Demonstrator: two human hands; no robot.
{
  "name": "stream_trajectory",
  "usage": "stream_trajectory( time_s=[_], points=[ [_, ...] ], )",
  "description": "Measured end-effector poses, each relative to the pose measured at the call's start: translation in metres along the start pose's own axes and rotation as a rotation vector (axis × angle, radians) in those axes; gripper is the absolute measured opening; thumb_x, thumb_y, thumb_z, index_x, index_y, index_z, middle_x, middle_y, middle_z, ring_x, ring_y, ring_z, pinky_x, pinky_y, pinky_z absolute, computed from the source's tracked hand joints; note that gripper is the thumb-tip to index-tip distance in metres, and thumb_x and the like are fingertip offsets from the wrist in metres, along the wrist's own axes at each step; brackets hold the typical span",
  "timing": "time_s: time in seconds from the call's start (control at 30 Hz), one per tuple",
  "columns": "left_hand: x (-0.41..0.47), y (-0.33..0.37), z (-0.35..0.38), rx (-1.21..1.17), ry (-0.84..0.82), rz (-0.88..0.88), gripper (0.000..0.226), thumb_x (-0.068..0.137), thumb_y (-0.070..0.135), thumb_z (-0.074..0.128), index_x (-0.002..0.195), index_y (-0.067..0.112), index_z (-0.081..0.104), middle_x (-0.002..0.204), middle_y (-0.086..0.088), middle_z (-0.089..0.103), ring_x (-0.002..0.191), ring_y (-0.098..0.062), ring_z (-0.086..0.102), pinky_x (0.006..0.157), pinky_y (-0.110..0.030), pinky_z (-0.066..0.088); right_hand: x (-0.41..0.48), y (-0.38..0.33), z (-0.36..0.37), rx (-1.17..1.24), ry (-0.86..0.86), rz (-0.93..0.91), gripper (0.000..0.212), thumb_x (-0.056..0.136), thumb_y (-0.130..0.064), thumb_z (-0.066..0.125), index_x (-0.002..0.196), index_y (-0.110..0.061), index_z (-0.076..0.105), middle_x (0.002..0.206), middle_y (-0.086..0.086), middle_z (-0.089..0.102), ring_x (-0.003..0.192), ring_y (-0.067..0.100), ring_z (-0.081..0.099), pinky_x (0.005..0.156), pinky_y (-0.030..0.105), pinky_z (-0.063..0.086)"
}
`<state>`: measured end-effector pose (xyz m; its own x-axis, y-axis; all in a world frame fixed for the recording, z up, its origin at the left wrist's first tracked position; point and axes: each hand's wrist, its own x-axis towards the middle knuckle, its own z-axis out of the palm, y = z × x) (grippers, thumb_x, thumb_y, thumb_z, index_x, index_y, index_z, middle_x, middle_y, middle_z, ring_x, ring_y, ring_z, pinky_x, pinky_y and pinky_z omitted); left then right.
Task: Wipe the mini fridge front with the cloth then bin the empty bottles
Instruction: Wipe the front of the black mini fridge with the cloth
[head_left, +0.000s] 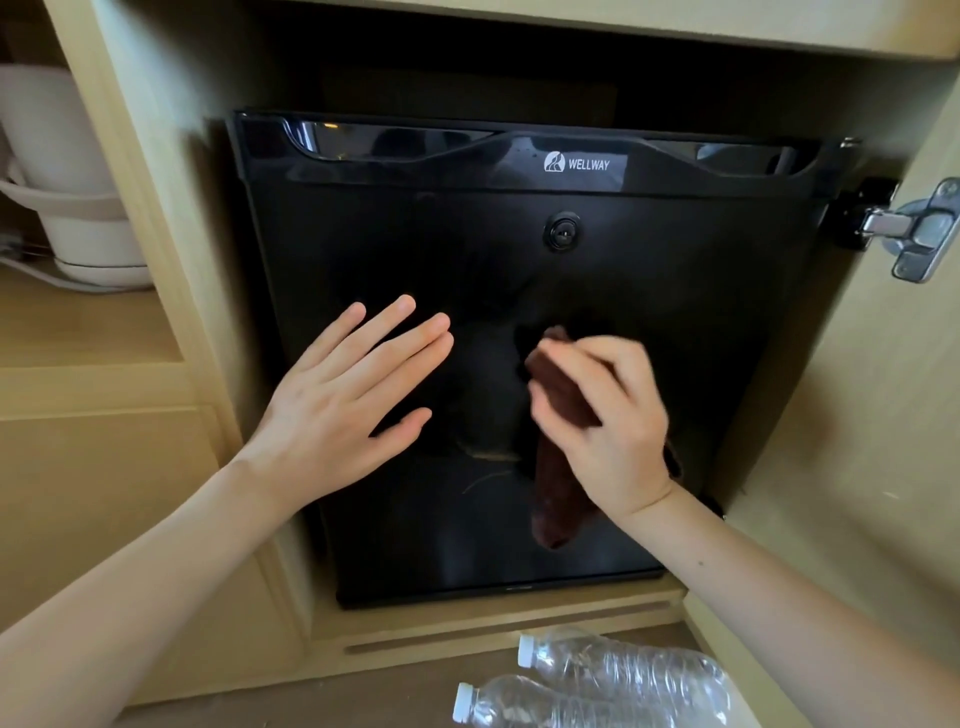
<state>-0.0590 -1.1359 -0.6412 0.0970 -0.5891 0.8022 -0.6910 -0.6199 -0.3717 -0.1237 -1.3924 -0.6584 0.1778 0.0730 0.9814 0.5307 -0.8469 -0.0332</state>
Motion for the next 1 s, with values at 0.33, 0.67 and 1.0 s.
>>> stream_trajectory(
  time_s=[0.33, 0.67, 1.0],
  points=[
    [-0.001, -0.001, -0.001, -0.052, 0.036, -0.072, 0.056, 0.095, 0.030, 0.063, 0.146, 0.012, 0.048, 0.154, -0.001, 0.040, 0.148, -0.020, 0.031, 0.122, -0.040, 0.024, -0.048, -0.018, 0.024, -0.031, -0.178, -0.054, 0.033, 0.090, -0.019, 0.077, 0.118, -0.003, 0.073, 0.109, 0.012, 0.066, 0.104, 0.019, 0.061, 0.094, 0.026, 0.052],
    [-0.003, -0.004, 0.000, -0.053, 0.025, -0.063, 0.057, 0.095, 0.029, 0.062, 0.148, 0.012, 0.046, 0.156, 0.000, 0.039, 0.149, -0.021, 0.031, 0.122, -0.041, 0.024, -0.014, -0.021, 0.029, 0.034, 0.010, 0.060, 0.031, 0.091, -0.016, 0.076, 0.118, -0.001, 0.071, 0.111, 0.009, 0.057, 0.104, 0.018, 0.057, 0.097, 0.022, 0.046],
    [-0.002, -0.003, -0.004, -0.065, 0.002, -0.050, 0.056, 0.096, 0.029, 0.061, 0.148, 0.012, 0.045, 0.156, 0.000, 0.038, 0.149, -0.021, 0.030, 0.123, -0.041, 0.024, -0.038, -0.029, 0.030, 0.061, -0.237, -0.086, 0.033, 0.090, -0.013, 0.077, 0.119, 0.001, 0.071, 0.107, 0.015, 0.067, 0.102, 0.024, 0.063, 0.095, 0.029, 0.053]
  ],
)
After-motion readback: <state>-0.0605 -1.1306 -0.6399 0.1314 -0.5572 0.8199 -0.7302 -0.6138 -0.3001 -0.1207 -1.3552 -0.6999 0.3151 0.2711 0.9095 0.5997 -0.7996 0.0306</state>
